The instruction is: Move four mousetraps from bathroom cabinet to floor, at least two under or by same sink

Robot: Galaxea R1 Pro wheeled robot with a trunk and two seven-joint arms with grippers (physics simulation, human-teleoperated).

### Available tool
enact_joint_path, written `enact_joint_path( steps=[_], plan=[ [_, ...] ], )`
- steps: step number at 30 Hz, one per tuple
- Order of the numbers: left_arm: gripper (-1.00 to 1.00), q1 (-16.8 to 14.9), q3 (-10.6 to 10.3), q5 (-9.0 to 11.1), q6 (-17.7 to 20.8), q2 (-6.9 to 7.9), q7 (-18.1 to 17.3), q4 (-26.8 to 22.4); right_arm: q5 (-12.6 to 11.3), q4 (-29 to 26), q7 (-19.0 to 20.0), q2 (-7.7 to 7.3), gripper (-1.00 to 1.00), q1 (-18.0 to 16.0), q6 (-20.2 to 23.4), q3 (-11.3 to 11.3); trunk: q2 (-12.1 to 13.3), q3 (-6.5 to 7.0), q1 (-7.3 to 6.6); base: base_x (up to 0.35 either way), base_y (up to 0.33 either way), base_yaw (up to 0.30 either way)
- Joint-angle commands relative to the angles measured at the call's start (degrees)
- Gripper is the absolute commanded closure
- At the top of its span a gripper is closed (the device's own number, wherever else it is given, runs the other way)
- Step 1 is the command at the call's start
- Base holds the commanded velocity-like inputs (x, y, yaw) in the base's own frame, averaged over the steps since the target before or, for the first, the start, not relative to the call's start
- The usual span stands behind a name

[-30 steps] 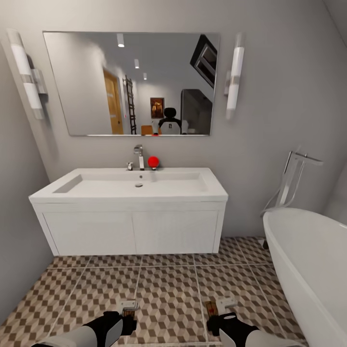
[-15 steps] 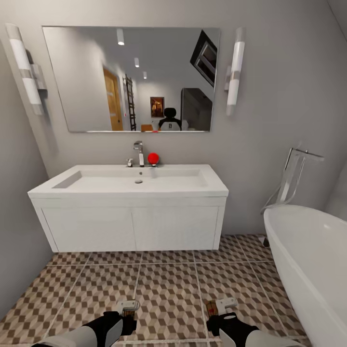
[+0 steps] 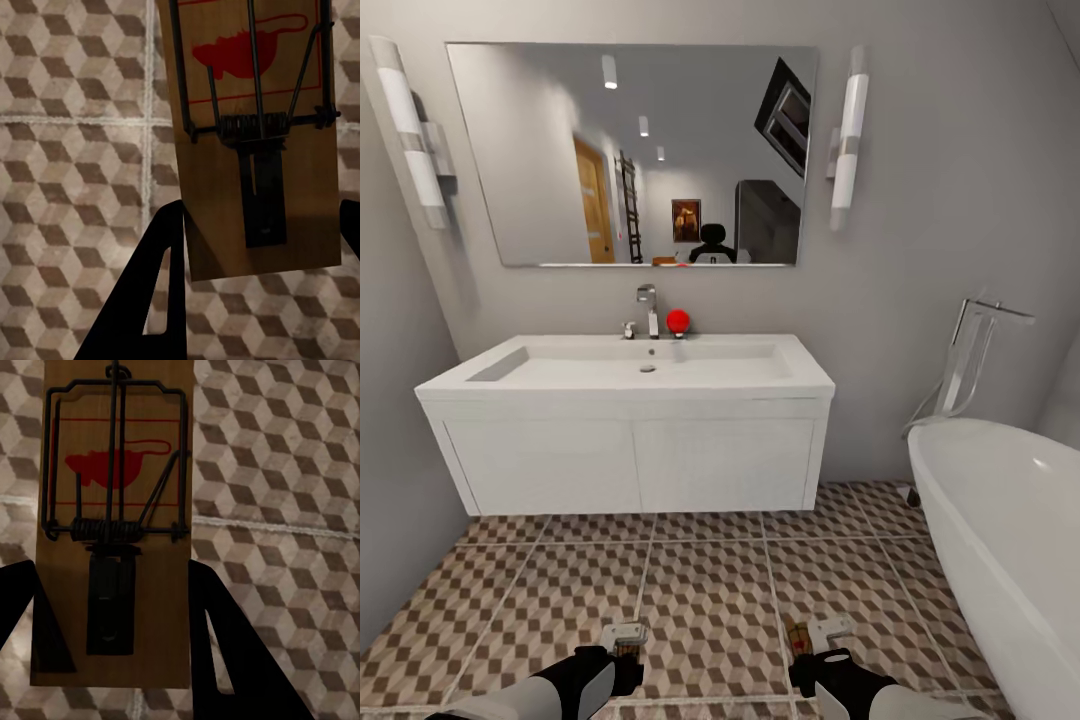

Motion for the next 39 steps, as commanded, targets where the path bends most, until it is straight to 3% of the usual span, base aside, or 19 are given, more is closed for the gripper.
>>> enact_joint_path(
  steps=[1, 34, 39],
  plan=[
    [1.0, -0.1, -0.5, 0.4, 0.2, -0.02, 0.3, 0.0, 0.4, 0.1, -0.2, 0.02, 1.0, -0.1, 0.2, 0.3, -0.4, -0.24, 0.22, 0.0, 0.0, 0.0],
    [1.0, 0.0, -0.5, 0.4, 0.1, 0.27, 0.4, -0.1, 0.4, 0.1, -0.1, -0.33, 1.0, -0.1, -0.3, 0.3, -13.7, -6.16, 7.47, 0.0, 0.0, 0.0],
    [1.0, -0.1, -0.5, 0.5, -0.1, 0.88, 0.4, -0.1, 0.4, 0.1, -0.1, -0.33, 1.0, -0.1, -0.3, 0.3, -15.7, -7.06, 8.56, 0.0, 0.0, 0.0]
  ],
)
